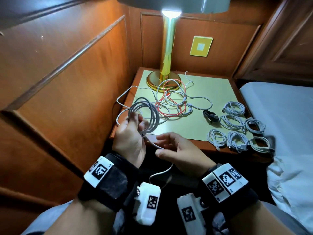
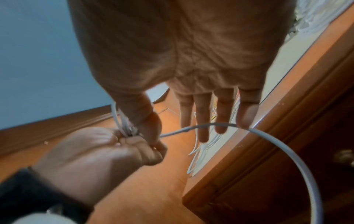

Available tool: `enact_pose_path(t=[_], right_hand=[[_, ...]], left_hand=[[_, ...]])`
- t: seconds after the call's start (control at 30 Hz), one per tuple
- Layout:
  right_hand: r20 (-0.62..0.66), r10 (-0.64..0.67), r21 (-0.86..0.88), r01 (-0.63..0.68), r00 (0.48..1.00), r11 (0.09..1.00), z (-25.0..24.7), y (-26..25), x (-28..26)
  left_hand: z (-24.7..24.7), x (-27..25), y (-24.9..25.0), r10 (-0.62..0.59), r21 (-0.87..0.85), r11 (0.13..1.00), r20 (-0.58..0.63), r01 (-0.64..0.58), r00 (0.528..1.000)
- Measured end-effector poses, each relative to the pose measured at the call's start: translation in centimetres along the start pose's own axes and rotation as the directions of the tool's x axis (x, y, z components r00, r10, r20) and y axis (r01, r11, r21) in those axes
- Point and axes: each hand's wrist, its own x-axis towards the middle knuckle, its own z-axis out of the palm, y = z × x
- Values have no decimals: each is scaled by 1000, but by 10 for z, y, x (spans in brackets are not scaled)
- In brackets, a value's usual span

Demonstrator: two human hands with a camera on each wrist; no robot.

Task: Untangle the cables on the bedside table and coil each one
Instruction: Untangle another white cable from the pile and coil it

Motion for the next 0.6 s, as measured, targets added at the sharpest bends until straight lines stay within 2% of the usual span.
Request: enact_pose_path(t=[0.07, 0.13, 0.17, 0.2, 0.23, 0.27, 0.3, 0.33, 0.37, 0.47, 0.53, 0.6], right_hand=[[176, 37, -144, -11, 984, 990, 2, 2, -5], [235, 74, -148, -40, 969, 988, 0, 3, -8], [218, 77, -141, -47, 973, 989, -6, 2, -9], [178, 68, -152, -41, 982, 988, -14, 1, -10], [131, 51, -153, -30, 990, 988, -23, -2, -10], [84, 40, -125, -29, 996, 992, -31, -3, -10], [47, 44, -81, -40, 998, 996, -40, -5, -12], [18, 60, -33, -60, 998, 998, -47, -6, -13], [-18, 79, 4, -79, 997, 997, -52, -5, -14], [-193, 102, 75, -88, 976, 993, -64, 2, -13], [-287, 101, 160, -57, 953, 986, -67, 3, -11], [-319, 68, 206, -1, 945, 979, -64, -1, -11]], left_hand=[[-1, 0, 5, -16, -27, 999, 50, 17, 999], [-5, 2, 8, 0, 24, 1000, 79, -2, 997], [-8, 4, 9, 45, 150, 987, 99, -60, 994], [-13, 8, 8, 108, 359, 921, 142, -152, 984], [-19, 10, 8, 160, 578, 774, 217, -259, 963], [-25, 12, 8, 190, 731, 584, 299, -353, 935], [-29, 13, 8, 189, 816, 409, 363, -409, 912], [-32, 13, 8, 172, 856, 281, 399, -433, 901], [-33, 12, 9, 143, 869, 215, 423, -445, 895], [-30, 6, 8, -13, 835, 233, 516, -499, 857], [-29, 1, 6, -129, 811, 195, 579, -552, 805], [-28, -3, 2, -195, 805, 148, 593, -575, 781]])
